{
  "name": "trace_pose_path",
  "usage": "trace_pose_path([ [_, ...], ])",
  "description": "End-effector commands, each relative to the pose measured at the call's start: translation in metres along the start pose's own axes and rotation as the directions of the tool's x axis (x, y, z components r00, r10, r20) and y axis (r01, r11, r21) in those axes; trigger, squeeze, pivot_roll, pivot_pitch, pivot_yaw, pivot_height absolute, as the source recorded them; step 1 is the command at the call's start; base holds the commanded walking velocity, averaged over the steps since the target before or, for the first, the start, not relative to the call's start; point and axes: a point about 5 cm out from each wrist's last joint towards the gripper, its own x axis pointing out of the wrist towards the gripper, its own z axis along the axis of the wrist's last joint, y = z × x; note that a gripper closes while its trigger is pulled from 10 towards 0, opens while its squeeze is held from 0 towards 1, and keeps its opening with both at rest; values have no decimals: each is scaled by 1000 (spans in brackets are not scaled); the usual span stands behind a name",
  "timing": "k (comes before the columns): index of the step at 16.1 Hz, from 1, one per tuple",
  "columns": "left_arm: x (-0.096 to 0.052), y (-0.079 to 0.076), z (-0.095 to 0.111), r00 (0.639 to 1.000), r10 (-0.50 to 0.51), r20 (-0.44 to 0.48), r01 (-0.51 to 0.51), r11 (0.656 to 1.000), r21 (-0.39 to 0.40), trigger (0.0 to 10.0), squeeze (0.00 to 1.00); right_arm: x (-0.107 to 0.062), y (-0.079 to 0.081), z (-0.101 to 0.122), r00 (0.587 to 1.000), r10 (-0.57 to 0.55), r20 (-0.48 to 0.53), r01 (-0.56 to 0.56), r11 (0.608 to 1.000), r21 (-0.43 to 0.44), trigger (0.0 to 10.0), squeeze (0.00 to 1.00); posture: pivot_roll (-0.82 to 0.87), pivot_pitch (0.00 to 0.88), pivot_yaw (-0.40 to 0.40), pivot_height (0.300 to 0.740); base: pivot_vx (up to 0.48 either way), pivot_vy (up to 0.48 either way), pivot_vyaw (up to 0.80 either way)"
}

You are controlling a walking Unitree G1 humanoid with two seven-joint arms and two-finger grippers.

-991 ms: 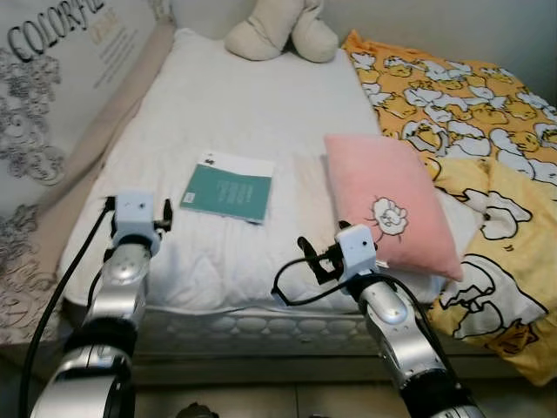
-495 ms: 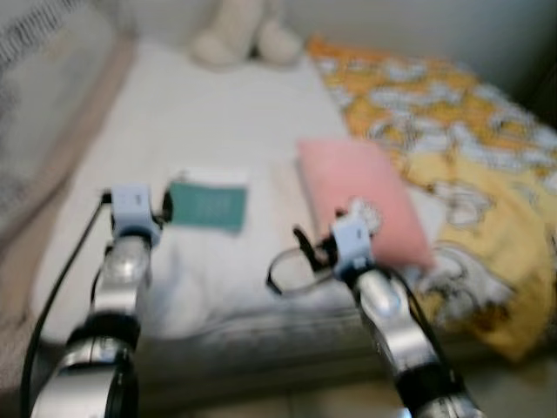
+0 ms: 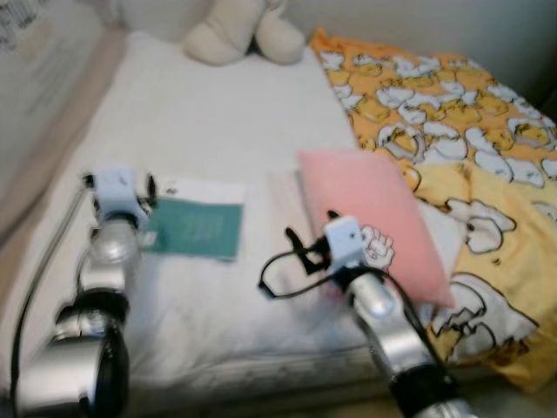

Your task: Clean up the room

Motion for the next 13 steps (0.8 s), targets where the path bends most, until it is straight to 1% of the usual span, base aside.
trace_pose_path([
  [1,4,-5,0,997,-37,-64,37,999,-1,10000,0,-10,-10,-6,999,-18,-28,18,1000,3,10000,0,-144,20,-67,740,0,0,0],
  [2,5,2,-6,987,-63,-148,60,998,-20,10000,0,-19,-10,-8,999,-4,-38,4,1000,4,10000,0,-180,63,-72,740,0,0,0],
  [3,4,4,-12,972,-104,-209,97,994,-43,10000,0,-29,-11,-9,999,9,-44,-9,1000,1,10000,0,-205,88,-75,740,0,0,0],
  [4,2,7,-20,959,-115,-258,101,993,-68,10000,0,-39,-13,-10,998,16,-56,-16,1000,1,10000,0,-229,114,-81,740,0,0,0],
  [5,-1,11,-28,947,-106,-303,90,994,-66,10000,0,-53,-13,-11,997,9,-72,-8,1000,12,10000,0,-265,151,-94,740,0,0,0],
  [7,-6,17,-39,938,-60,-342,52,998,-34,10000,0,-81,-6,-9,994,37,-107,-36,999,19,10000,0,-341,208,-117,740,0,0,0],
  [8,-7,21,-41,937,-22,-348,27,1000,10,10000,0,-100,-3,-10,989,48,-143,-45,999,22,10000,0,-371,233,-125,740,0,0,0],
  [9,-7,25,-40,939,1,-344,9,1000,27,10000,0,-109,-2,-11,985,52,-162,-49,999,21,10000,0,-387,240,-128,740,0,0,0],
  [10,-5,31,-36,946,37,-322,-29,999,30,10000,0,-120,-3,-11,981,47,-188,-44,999,19,10000,0,-414,252,-129,740,0,0,0],
  [11,-4,45,-30,953,121,-278,-101,991,87,10000,0,-132,-7,-10,976,21,-216,-17,1000,18,10000,0,-434,255,-130,740,0,0,0],
  [12,-5,51,-29,950,160,-269,-136,985,105,10000,0,-135,-7,-10,974,18,-226,-14,1000,20,10000,0,-438,251,-127,740,0,0,0],
  [13,-6,61,-28,948,203,-247,-175,976,130,10000,0,-135,-6,-7,972,21,-232,-16,1000,24,10000,0,-431,243,-128,740,0,0,0],
])
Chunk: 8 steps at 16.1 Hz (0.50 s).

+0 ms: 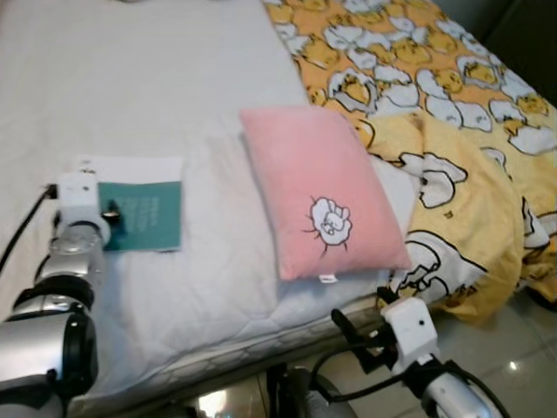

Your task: Clean up the room

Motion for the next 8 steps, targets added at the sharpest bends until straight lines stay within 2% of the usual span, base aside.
trace_pose_path([
  [1,0,6,-3,1000,30,4,-30,1000,10,10000,0,-3,-4,3,1000,-11,-7,11,1000,0,10000,0,-427,241,-128,740,0,0,0],
  [2,-2,4,-9,1000,10,-21,-10,1000,12,10000,0,-1,-3,3,1000,-2,-12,2,1000,5,10000,0,-403,236,-129,740,0,0,0],
  [4,-12,-29,-43,975,-148,-163,164,983,87,10000,0,6,3,3,999,48,-26,-48,999,13,10000,0,-351,227,-131,740,0,0,0],
  [5,-15,-36,-51,964,-183,-194,204,975,90,10000,0,8,3,3,998,53,-25,-53,999,13,10000,0,-347,226,-133,740,0,0,0],
  [7,-29,-60,-78,909,-308,-281,333,942,48,10000,0,16,2,4,997,72,-29,-71,997,14,10000,0,-311,216,-138,740,0,0,0],
  [8,-32,-64,-84,891,-339,-302,365,931,33,10000,0,18,2,4,997,77,-30,-77,997,13,10000,0,-299,211,-138,740,0,0,0],
])
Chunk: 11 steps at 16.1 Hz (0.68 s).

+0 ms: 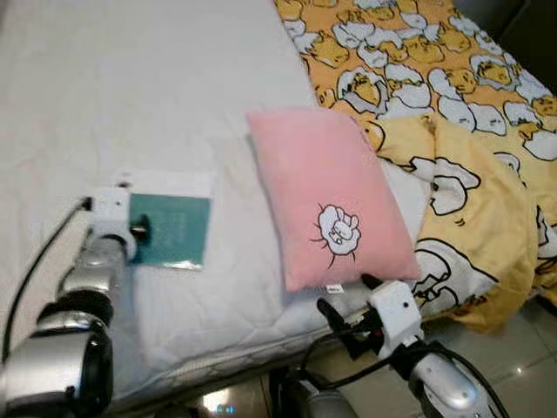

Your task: Clean up the room

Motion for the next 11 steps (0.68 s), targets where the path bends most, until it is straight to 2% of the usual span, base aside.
trace_pose_path([
  [1,-10,-28,-56,964,-132,-231,127,991,-37,10000,0,0,-3,-4,1000,8,-25,-8,1000,11,10000,0,-286,205,-137,740,0,0,0],
  [3,-13,-39,-58,945,-237,-226,224,971,-82,10000,0,8,-3,-4,999,22,-24,-22,1000,10,10000,0,-248,190,-129,740,0,0,0],
  [4,-15,-25,-52,959,-200,-200,196,980,-39,10000,0,13,-2,-4,999,34,-17,-34,999,11,10000,0,-228,180,-124,740,0,0,0],
  [5,-16,-1,-46,982,-85,-169,99,992,77,10000,0,17,0,-3,999,45,-11,-45,999,12,10000,0,-214,173,-121,740,0,0,0],
  [6,-16,21,-39,992,38,-118,-19,986,163,10000,0,20,1,-3,998,55,-7,-55,998,11,10000,0,-206,168,-119,740,0,0,0],
  [7,-18,42,-28,990,125,-63,-109,973,205,10000,0,23,2,-2,998,63,-1,-63,998,14,10000,0,-200,163,-119,740,0,0,0],
  [8,-19,53,-18,986,165,-26,-155,964,218,10000,0,26,2,-1,998,70,5,-70,997,16,10000,0,-195,158,-118,740,0,0,0],
  [9,-20,55,-15,985,170,-18,-161,962,222,10000,0,28,2,-1,997,73,7,-73,997,15,10000,0,-187,149,-119,740,0,0,0],
  [10,-23,64,12,985,164,59,-173,957,234,10000,0,32,1,0,997,77,8,-77,997,7,10000,0,-180,142,-115,740,0,0,0],
  [11,-25,67,26,984,152,92,-170,959,229,10000,0,34,1,0,997,78,7,-78,997,3,10000,0,-172,133,-113,740,0,0,0],
])
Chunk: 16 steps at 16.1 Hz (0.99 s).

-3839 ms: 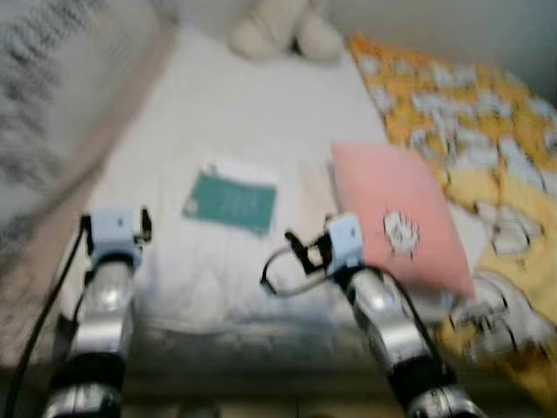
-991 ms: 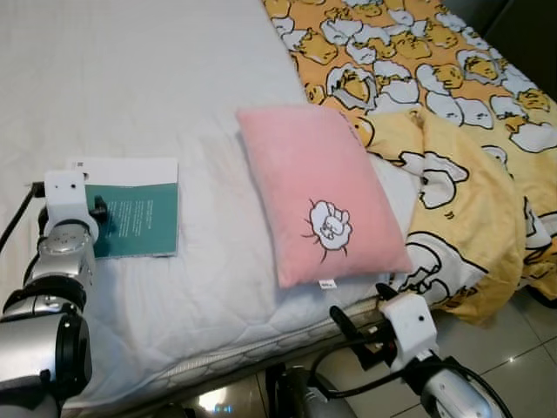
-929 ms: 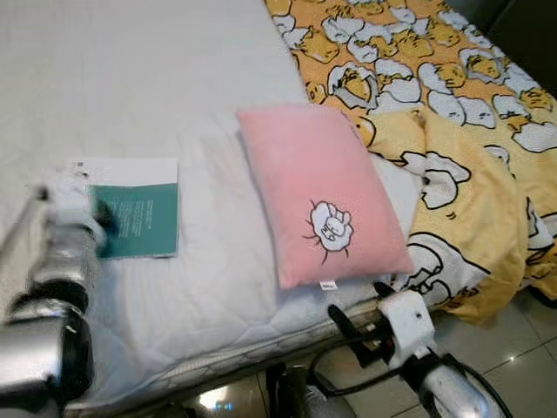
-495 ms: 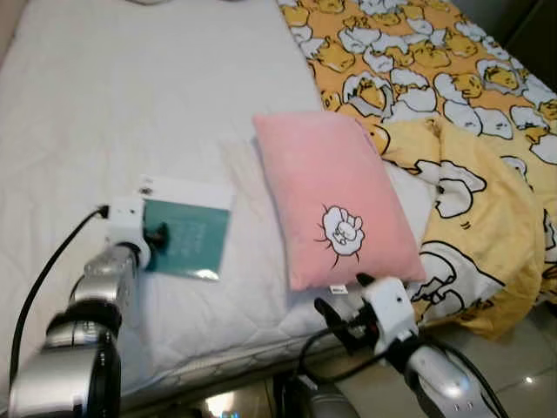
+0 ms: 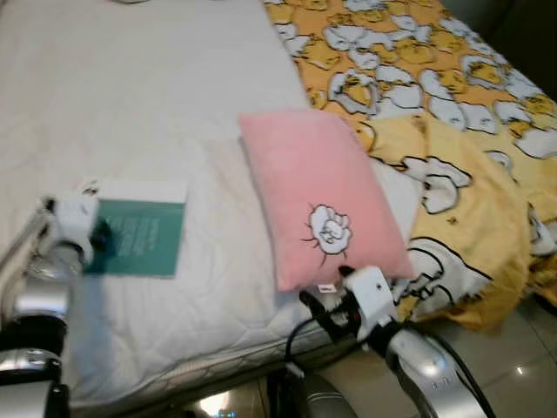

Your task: Clean up the room

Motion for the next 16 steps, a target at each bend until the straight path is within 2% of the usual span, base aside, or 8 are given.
trace_pose_path([
  [1,1,0,3,1000,-23,-5,23,1000,-17,10000,0,0,-1,-3,1000,0,-3,0,1000,11,10000,0,-168,131,-110,740,0,0,0],
  [4,4,17,-12,998,-2,-69,-8,990,-140,10000,0,6,-2,-1,1000,-7,15,6,1000,21,10000,0,-166,118,-100,740,0,0,0],
  [6,4,17,-17,995,-68,-68,46,956,-290,10000,0,7,-2,-3,1000,1,14,-2,1000,26,10000,0,-161,114,-99,740,0,0,0],
  [8,5,13,-27,992,-82,-95,46,942,-332,10000,0,8,-1,-4,1000,10,13,-10,1000,29,10000,0,-162,116,-109,740,0,0,0],
  [11,7,8,-24,993,-84,-79,50,928,-368,10000,0,6,-3,-4,1000,13,11,-14,1000,27,10000,0,-183,119,-120,740,0,0,0],
  [13,9,5,-18,994,-100,-45,72,900,-430,10000,0,4,-5,-6,1000,11,8,-11,1000,22,10000,0,-198,119,-117,740,0,0,0],
  [15,11,6,-11,993,-122,1,112,913,-393,10000,0,1,-8,-7,1000,-10,7,10,1000,26,10000,0,-213,118,-108,740,0,0,0],
  [16,10,5,-11,991,-136,8,130,927,-352,1647,0,0,-8,-7,1000,-12,6,12,1000,27,10000,0,-214,118,-107,740,0,0,0],
])
